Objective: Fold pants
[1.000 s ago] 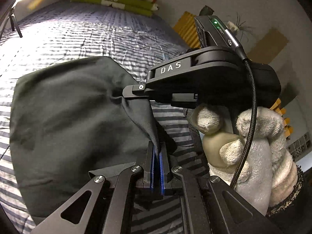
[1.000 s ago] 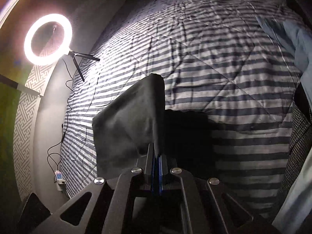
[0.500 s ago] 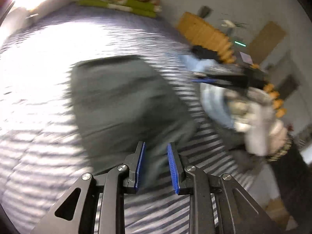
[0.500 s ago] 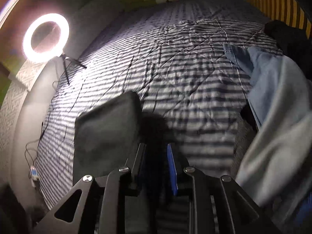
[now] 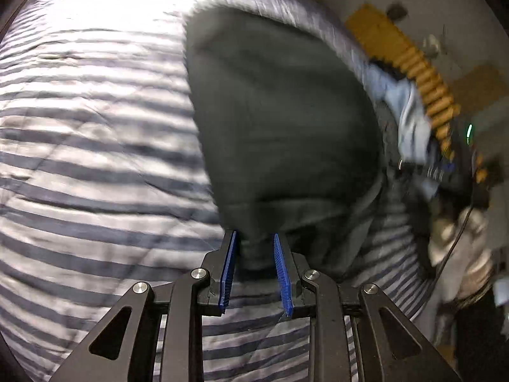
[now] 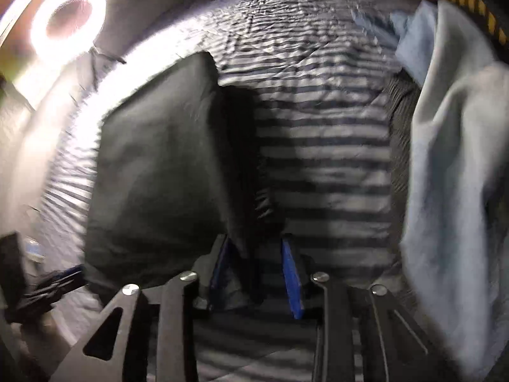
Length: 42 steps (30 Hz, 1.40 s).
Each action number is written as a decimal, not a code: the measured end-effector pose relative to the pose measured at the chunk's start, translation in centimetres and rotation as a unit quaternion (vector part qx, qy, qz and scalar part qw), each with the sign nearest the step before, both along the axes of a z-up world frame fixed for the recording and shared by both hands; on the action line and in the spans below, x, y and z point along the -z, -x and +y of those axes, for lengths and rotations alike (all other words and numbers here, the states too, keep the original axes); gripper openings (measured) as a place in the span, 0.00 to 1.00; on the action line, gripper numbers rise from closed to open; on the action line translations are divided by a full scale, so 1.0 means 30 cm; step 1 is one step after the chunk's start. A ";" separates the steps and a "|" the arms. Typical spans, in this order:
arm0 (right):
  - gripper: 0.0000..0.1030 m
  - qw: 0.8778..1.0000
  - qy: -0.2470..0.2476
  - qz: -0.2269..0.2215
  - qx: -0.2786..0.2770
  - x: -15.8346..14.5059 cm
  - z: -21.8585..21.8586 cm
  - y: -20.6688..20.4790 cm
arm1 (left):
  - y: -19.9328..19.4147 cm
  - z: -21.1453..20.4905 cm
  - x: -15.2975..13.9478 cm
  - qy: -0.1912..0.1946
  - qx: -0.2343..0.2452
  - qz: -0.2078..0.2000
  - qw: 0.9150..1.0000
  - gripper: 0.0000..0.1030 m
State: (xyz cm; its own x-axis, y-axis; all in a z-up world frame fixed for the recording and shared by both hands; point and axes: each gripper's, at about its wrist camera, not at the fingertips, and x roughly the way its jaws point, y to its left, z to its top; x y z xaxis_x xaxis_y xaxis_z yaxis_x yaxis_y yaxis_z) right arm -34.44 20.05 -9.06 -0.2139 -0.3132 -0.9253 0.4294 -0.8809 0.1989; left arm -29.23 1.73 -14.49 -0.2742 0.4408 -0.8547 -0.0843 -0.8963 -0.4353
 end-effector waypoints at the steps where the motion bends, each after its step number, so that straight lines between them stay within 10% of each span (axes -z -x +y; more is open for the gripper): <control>1: 0.33 1.000 -0.011 0.003 -0.001 0.001 -0.001 0.002 | -0.007 0.021 -0.004 0.018 0.009 0.008 1.000 0.25; 7: 0.35 0.998 -0.002 0.058 -0.015 -0.132 0.024 -0.019 | 0.030 -0.072 -0.162 -0.013 -0.030 0.073 0.997 0.27; 15: 0.35 0.985 0.057 0.122 -0.110 -0.186 -0.201 -0.013 | 0.387 -0.089 -0.206 0.028 -0.076 0.131 0.988 0.27; 25: 0.36 0.994 0.047 0.057 -0.086 -0.039 -0.298 0.188 | 0.675 -0.146 -0.062 0.072 -0.141 0.067 0.985 0.29; 31: 0.38 0.995 0.086 0.054 -0.024 -0.158 -0.163 0.186 | 0.545 -0.229 -0.272 0.042 -0.158 0.100 0.982 0.27; 42: 0.38 0.974 0.136 0.183 0.016 -0.616 0.181 -0.206 | -0.010 -0.228 -0.862 0.003 -0.117 0.187 0.975 0.38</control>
State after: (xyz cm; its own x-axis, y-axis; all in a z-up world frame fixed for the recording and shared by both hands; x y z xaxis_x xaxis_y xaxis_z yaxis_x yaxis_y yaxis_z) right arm -28.27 25.47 9.42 -0.5267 -0.5244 -0.6690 0.4884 -0.8308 0.2668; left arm -28.94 -5.11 11.37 -0.6601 0.3235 -0.6779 -0.0296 -0.9130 -0.4069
